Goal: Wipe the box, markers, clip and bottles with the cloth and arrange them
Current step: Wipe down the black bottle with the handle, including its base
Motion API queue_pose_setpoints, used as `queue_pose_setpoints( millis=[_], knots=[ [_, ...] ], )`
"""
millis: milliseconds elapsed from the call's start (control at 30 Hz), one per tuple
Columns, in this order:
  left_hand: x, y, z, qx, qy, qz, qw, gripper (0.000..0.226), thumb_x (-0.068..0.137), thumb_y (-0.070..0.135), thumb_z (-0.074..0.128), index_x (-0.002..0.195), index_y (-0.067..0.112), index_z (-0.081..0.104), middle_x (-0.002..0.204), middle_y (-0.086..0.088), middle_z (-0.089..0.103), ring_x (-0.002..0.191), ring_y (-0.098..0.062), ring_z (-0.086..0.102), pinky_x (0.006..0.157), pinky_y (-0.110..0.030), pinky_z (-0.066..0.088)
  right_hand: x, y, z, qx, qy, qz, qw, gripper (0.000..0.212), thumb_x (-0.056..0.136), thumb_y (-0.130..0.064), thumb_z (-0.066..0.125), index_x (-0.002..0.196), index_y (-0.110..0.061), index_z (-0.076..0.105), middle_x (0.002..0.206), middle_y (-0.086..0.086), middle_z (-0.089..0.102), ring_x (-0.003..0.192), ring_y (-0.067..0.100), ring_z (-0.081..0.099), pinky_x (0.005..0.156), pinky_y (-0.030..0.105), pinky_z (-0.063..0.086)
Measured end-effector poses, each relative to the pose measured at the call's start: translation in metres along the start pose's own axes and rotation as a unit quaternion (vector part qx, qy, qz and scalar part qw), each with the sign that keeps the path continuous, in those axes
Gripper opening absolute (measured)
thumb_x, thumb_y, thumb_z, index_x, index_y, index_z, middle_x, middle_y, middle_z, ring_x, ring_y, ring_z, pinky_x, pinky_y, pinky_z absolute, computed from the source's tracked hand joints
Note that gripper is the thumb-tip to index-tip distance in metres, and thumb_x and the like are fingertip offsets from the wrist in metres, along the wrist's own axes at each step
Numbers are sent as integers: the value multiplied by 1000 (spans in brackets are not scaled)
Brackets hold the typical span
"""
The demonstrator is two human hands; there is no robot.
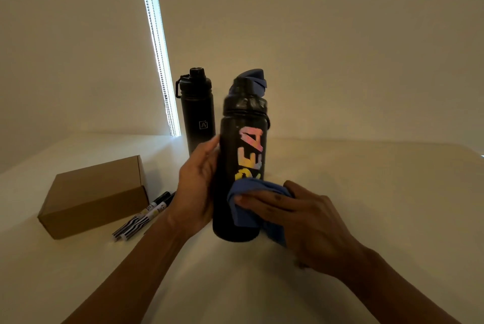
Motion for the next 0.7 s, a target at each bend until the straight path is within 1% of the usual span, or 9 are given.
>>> queue_pose_setpoints(
  millis=[67, 133, 167, 233, 367, 467, 600, 633, 700],
  knots=[
    [0, -6, 2, 25, -3, -6, 1000, 55, 94, 52, 44, 128, 15, 68, 118, -14, 76, 104, -26, 76, 84, -35, 63, 1, 3, -4, 30, 29, 24, 999, 89, 89, -25, 52, 157, -54, 4, 157, -41, 15, 93, 16, 59, 70, 31, 59],
    [-2, -11, 7, 48, -23, -12, 999, 51, 92, 50, 45, 124, 18, 69, 112, -8, 79, 100, -20, 77, 83, -32, 60, 1, 9, -6, 55, 60, 58, 995, 78, 96, -25, 44, 156, -57, 7, 154, -36, 25, 95, 28, 64, 73, 45, 62],
    [-2, -13, 9, 59, -33, -11, 998, 49, 90, 50, 46, 120, 21, 69, 105, -3, 80, 95, -16, 77, 79, -28, 60, 1, 14, -7, 52, 74, 77, 993, 72, 98, -25, 38, 157, -56, 10, 154, -26, 36, 98, 29, 64, 77, 46, 61],
    [-3, -17, 12, 81, -52, -21, 995, 47, 87, 52, 47, 118, 25, 68, 101, 0, 81, 93, -16, 78, 77, -28, 60, 0, 24, -10, 63, 90, 110, 988, 66, 101, -25, 32, 158, -53, 16, 153, -10, 48, 110, 29, 62, 87, 46, 59],
    [-3, -19, 14, 99, -56, -66, 991, 53, 90, 57, 48, 129, 26, 65, 113, -4, 79, 107, -25, 76, 93, -40, 57, 2, 34, -11, 103, 129, 137, 977, 63, 101, -22, 34, 159, -43, 22, 154, -23, 39, 118, 34, 61, 98, 39, 56],
    [-3, -20, 14, 87, -61, -63, 992, 45, 98, 55, 43, 123, 25, 66, 105, -4, 80, 96, -22, 78, 77, -32, 62, 3, 31, -9, 125, 143, 139, 972, 54, 104, -24, 35, 158, -28, 31, 157, -17, 40, 132, 17, 56, 108, 29, 49],
    [-2, -15, 14, 31, -20, -25, 999, 38, 96, 46, 47, 108, 18, 69, 85, -7, 80, 71, -17, 77, 58, -27, 62, 1, 6, -6, 140, 32, 114, 983, 55, 106, -51, 31, 159, -49, 17, 155, -14, 45, 117, 18, 62, 99, 39, 56],
    [-1, -12, 14, 13, -7, -20, 1000, 38, 95, 45, 48, 107, 16, 69, 86, -9, 79, 70, -18, 77, 58, -29, 63, 0, -1, -3, 130, -5, 91, 987, 59, 105, -44, 37, 158, -54, 13, 157, -24, 37, 114, 16, 61, 95, 39, 57],
    [1, -6, 11, 1, 18, -3, 1000, 36, 100, 45, 47, 105, 17, 69, 83, -9, 79, 67, -18, 76, 59, -29, 64, -1, -11, 6, 96, -57, 42, 993, 87, 99, -17, 57, 155, -60, 7, 157, -43, 17, 104, 11, 59, 84, 38, 60]
  ],
)
Point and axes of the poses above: each hand's wrist, its own x-axis towards the middle knuckle, its own z-axis out of the palm, y = z × x, the point moved 2 cm from there along x, towards the middle knuckle
